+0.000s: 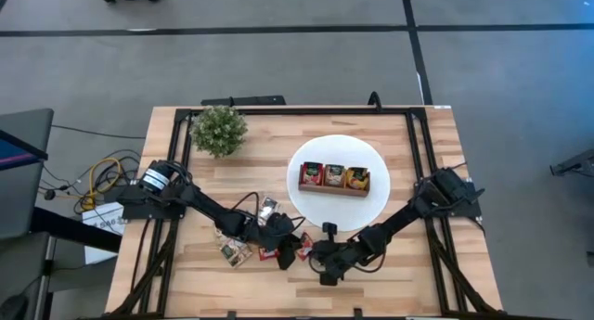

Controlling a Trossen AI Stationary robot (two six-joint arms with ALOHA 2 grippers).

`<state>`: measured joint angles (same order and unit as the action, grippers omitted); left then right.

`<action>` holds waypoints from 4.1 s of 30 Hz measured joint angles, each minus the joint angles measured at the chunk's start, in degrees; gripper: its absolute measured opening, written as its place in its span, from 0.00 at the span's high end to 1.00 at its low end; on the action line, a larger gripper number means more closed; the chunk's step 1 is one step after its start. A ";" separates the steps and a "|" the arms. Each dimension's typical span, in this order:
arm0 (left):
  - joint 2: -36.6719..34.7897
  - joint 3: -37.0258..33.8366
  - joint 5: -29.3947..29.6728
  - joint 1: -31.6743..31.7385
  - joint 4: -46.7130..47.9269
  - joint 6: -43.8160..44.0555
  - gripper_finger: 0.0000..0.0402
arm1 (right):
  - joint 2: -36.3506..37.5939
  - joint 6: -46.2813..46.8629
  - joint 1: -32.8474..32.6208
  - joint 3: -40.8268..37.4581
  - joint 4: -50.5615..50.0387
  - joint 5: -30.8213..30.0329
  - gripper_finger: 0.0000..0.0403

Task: Pick & Place Tea
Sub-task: Put the red tea bag into the left section of the wooden organizer

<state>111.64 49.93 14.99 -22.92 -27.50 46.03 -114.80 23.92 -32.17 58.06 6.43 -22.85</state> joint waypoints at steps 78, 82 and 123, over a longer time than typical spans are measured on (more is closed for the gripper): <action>-3.80 9.02 32.49 -9.33 24.27 -8.29 0.76 | 10.71 -0.17 -5.32 -1.44 -9.28 -24.37 0.99; -3.80 8.11 35.91 -9.33 16.79 -13.44 0.60 | 10.66 -3.19 -6.10 -1.40 -7.44 -27.40 1.00; -0.57 8.13 28.06 -10.53 6.39 -32.42 1.00 | 13.38 -2.77 -2.85 -0.48 -11.09 -11.07 0.41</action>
<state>111.07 58.06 43.05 -33.45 -21.10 13.61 -101.42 21.15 -35.03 57.58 -4.66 -33.92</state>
